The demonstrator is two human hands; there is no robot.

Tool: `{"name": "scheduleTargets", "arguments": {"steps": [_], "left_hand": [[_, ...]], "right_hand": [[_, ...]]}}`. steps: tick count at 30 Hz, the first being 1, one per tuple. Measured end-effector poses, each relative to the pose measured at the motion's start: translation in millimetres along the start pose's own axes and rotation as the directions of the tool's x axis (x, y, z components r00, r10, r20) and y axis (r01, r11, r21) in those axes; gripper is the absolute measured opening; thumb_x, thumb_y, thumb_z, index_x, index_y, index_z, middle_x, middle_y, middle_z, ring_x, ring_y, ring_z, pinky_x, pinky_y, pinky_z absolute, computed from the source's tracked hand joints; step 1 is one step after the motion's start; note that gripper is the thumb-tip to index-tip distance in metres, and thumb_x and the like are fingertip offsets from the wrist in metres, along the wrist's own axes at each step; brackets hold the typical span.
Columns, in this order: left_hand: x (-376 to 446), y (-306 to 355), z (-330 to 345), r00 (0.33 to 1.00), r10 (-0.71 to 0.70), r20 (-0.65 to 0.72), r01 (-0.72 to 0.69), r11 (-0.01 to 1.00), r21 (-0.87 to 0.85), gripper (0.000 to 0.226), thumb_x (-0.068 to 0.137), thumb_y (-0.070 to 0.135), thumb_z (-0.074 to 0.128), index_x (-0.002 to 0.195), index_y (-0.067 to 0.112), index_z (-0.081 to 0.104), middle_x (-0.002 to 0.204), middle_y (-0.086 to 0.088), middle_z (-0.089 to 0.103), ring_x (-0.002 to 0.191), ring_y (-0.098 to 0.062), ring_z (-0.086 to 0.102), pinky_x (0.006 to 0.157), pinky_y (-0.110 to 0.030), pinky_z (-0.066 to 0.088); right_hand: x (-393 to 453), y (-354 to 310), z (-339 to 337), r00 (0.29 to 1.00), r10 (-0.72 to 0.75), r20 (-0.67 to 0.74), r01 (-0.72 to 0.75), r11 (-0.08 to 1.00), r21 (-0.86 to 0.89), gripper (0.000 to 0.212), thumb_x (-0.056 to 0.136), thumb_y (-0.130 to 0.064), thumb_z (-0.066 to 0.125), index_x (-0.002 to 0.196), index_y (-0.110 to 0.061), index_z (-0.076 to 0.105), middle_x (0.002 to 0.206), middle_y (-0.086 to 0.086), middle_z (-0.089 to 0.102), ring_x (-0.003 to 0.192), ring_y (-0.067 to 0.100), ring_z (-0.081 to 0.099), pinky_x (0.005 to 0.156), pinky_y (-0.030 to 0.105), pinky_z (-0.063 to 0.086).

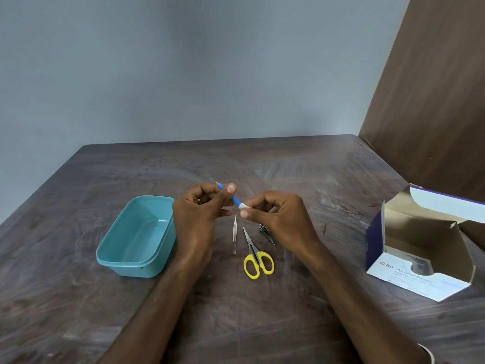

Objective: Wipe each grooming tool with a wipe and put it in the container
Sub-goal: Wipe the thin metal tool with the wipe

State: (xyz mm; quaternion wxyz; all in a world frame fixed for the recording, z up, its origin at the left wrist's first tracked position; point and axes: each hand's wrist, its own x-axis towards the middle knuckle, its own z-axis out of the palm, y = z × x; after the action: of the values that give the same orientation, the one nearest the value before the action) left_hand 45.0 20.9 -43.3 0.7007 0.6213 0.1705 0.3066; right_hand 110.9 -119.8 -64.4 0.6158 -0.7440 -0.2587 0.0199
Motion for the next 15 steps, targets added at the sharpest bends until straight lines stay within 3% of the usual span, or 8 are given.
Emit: {"name": "scheduleTargets", "arguments": {"steps": [5, 13, 15], "left_hand": [[-0.7, 5.8, -1.8, 0.996, 0.063, -0.065, -0.066, 0.996, -0.052, 0.007, 0.08, 0.012, 0.078, 0.079, 0.011, 0.072, 0.069, -0.004, 0.073, 0.061, -0.015, 0.068, 0.056, -0.024, 0.057], [4.2, 17.9, -9.6, 0.956, 0.236, -0.174, -0.244, 0.969, -0.027, 0.008, 0.082, 0.013, 0.077, 0.08, 0.018, 0.071, 0.063, 0.008, 0.069, 0.058, -0.011, 0.064, 0.056, -0.025, 0.055], [5.2, 20.3, -13.2, 0.957, 0.228, -0.181, -0.239, 0.97, -0.042, 0.005, 0.084, 0.015, 0.076, 0.081, 0.016, 0.072, 0.061, 0.008, 0.068, 0.057, -0.01, 0.062, 0.057, -0.025, 0.056]], "right_hand": [[0.6, 0.2, -2.9, 1.0, 0.026, 0.004, -0.026, 0.999, 0.029, 0.012, 0.073, -0.013, 0.087, 0.082, -0.017, 0.081, 0.075, 0.003, 0.077, 0.064, 0.009, 0.065, 0.061, 0.027, 0.052], [3.8, 7.6, -9.9, 0.996, 0.0, -0.089, -0.003, 0.999, -0.036, 0.019, 0.075, -0.015, 0.086, 0.078, -0.032, 0.077, 0.074, -0.011, 0.076, 0.067, 0.001, 0.066, 0.067, 0.02, 0.054], [4.9, 9.7, -9.9, 0.995, 0.004, -0.103, -0.007, 0.999, -0.032, 0.02, 0.076, -0.015, 0.085, 0.086, -0.031, 0.077, 0.075, -0.007, 0.076, 0.065, 0.002, 0.065, 0.067, 0.022, 0.053]]}}
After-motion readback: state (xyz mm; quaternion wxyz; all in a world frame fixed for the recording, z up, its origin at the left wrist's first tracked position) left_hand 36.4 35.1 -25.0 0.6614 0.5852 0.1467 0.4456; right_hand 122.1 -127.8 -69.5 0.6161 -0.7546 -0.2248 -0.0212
